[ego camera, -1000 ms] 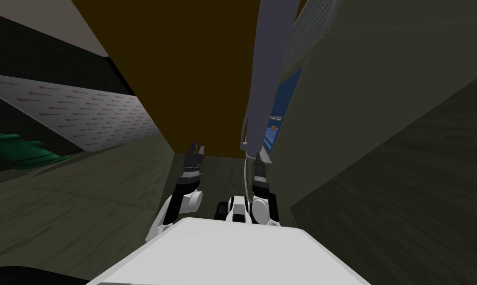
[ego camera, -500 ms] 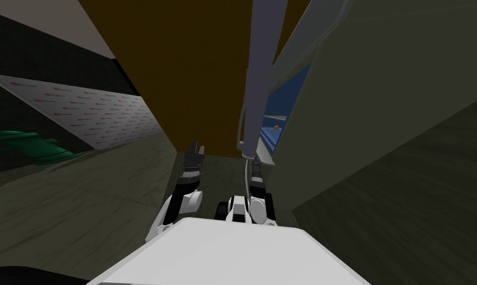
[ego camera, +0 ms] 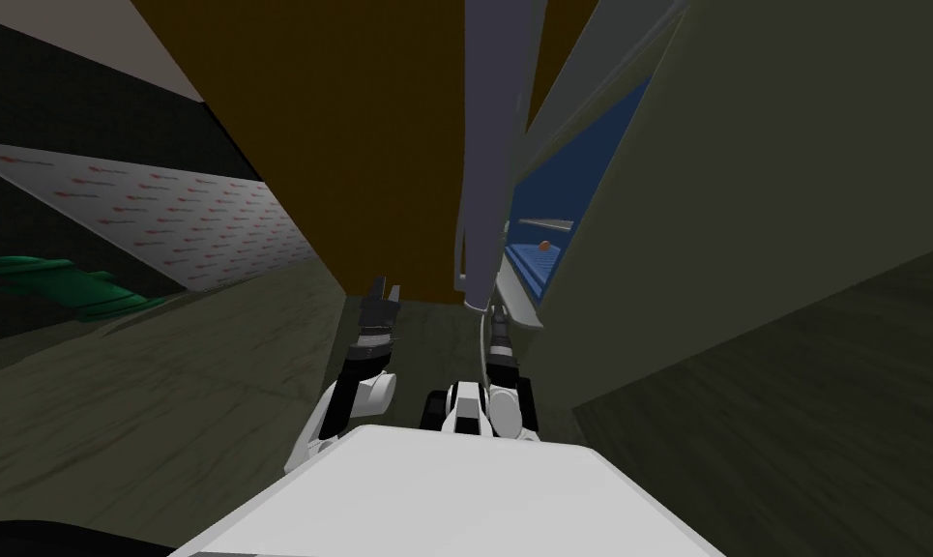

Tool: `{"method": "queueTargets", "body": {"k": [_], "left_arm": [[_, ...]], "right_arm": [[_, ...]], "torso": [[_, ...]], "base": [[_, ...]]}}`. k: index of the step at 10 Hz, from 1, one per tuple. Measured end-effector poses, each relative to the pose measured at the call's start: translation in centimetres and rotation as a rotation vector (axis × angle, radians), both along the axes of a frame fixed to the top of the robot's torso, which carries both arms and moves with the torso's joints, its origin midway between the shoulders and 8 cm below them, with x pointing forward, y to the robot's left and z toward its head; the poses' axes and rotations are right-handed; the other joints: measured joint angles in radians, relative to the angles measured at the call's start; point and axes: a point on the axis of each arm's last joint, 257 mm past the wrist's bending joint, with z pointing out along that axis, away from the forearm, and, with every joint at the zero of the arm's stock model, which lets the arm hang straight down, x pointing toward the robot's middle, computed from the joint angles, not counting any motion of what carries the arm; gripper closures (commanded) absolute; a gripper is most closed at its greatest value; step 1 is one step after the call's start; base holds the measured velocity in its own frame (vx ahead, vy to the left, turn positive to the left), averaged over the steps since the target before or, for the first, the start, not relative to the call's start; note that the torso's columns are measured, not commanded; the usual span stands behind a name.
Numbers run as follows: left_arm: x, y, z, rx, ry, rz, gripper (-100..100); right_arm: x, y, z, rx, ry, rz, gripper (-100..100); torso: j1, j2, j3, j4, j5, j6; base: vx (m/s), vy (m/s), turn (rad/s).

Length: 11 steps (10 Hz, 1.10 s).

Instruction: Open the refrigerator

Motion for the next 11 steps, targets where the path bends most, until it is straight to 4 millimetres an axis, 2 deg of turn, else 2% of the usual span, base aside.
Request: {"method": "queueTargets", "body": {"k": [1, 2, 5, 6, 11], "left_arm": [[0.0, 0.0, 0.0, 0.0, 0.0, 0.0, 0], [0.0, 0.0, 0.0, 0.0, 0.0, 0.0, 0], [0.0, 0.0, 0.0, 0.0, 0.0, 0.0, 0], [0.0, 0.0, 0.0, 0.0, 0.0, 0.0, 0], [0.0, 0.0, 0.0, 0.0, 0.0, 0.0, 0]], "right_arm": [[0.0, 0.3, 0.4, -0.001, 0.0, 0.002, -100], [0.0, 0.3, 0.4, -0.004, 0.0, 0.003, 100], [-0.2, -0.2, -0.6, -0.005, 0.001, 0.0, 100], [-0.2, -0.2, -0.6, -0.002, 0.001, -0.001, -100], [0.7, -2.7, 0.2, 0.024, 0.016, -0.058, -100]], "torso": [[0.001, 0.003, 0.001, 0.001, 0.0, 0.0], [0.001, 0.003, 0.002, 0.001, 0.0, 0.0], [0.0, 0.001, 0.001, 0.0, 0.0, 0.0], [0.0, -0.001, -0.001, 0.0, 0.0, 0.0], [-0.001, 0.0, 0.0, 0.0, 0.0, 0.0]], "base": [[0.0, 0.007, -0.01], [-0.012, 0.001, 0.048], [-0.04, 0.009, 0.011], [-0.003, 0.03, 0.076], [0.001, 0.052, 0.073]]}}
